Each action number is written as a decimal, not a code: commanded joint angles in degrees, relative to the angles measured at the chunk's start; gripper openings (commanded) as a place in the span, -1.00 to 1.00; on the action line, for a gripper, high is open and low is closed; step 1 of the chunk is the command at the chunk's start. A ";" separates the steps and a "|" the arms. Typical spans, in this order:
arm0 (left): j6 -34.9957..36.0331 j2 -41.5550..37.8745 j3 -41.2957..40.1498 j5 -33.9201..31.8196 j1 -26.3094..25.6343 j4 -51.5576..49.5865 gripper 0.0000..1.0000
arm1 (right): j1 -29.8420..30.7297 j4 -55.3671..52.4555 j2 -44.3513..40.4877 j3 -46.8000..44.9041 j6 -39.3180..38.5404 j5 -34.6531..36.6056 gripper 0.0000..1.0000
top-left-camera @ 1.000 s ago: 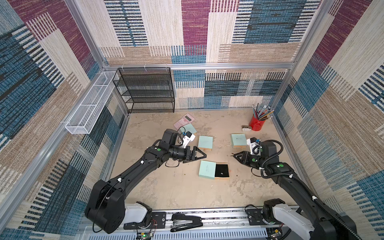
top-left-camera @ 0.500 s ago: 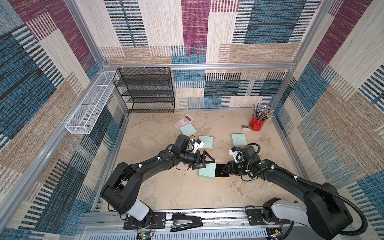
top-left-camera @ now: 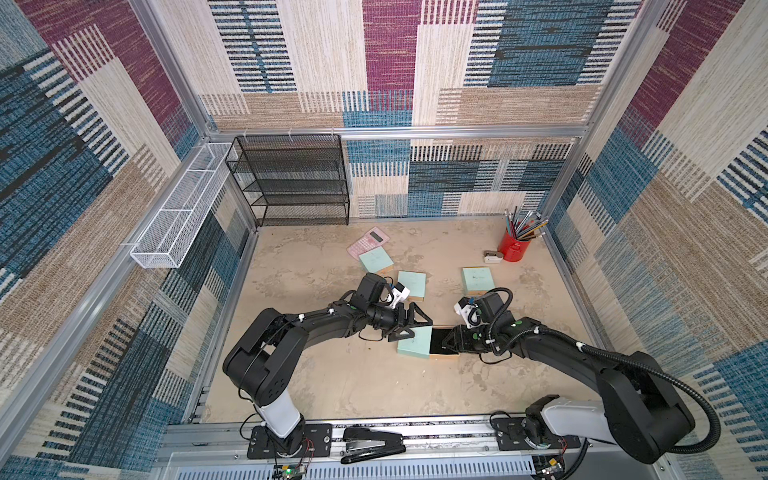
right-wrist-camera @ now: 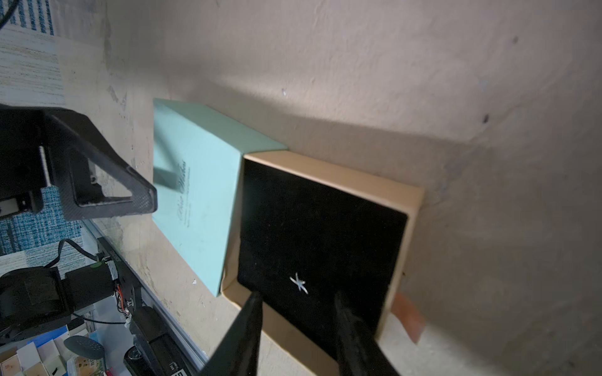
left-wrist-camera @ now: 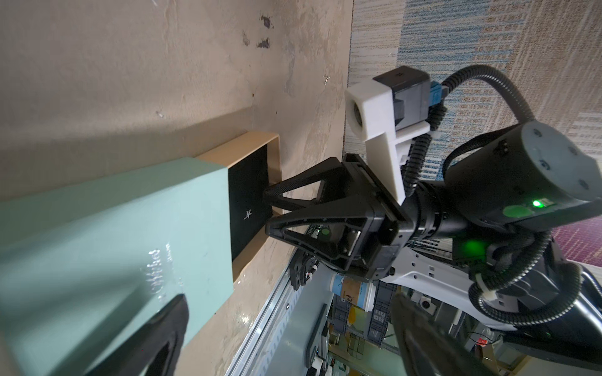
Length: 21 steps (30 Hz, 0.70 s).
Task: Take out the earrings from the drawer-style jewelry box
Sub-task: Pick up the earring from the drawer.
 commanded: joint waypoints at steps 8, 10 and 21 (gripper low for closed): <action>2.61 1.40 0.28 -2.62 -0.73 -3.66 0.93 | 0.65 2.16 1.93 0.99 -1.15 -0.46 -0.17; 2.42 1.36 0.20 -2.64 -0.81 -3.33 0.93 | 0.68 2.09 1.96 1.10 -1.27 -0.89 -0.17; 2.38 1.62 0.00 -2.80 -1.08 -3.41 0.92 | 0.69 1.98 2.18 0.77 -2.08 -3.17 -0.20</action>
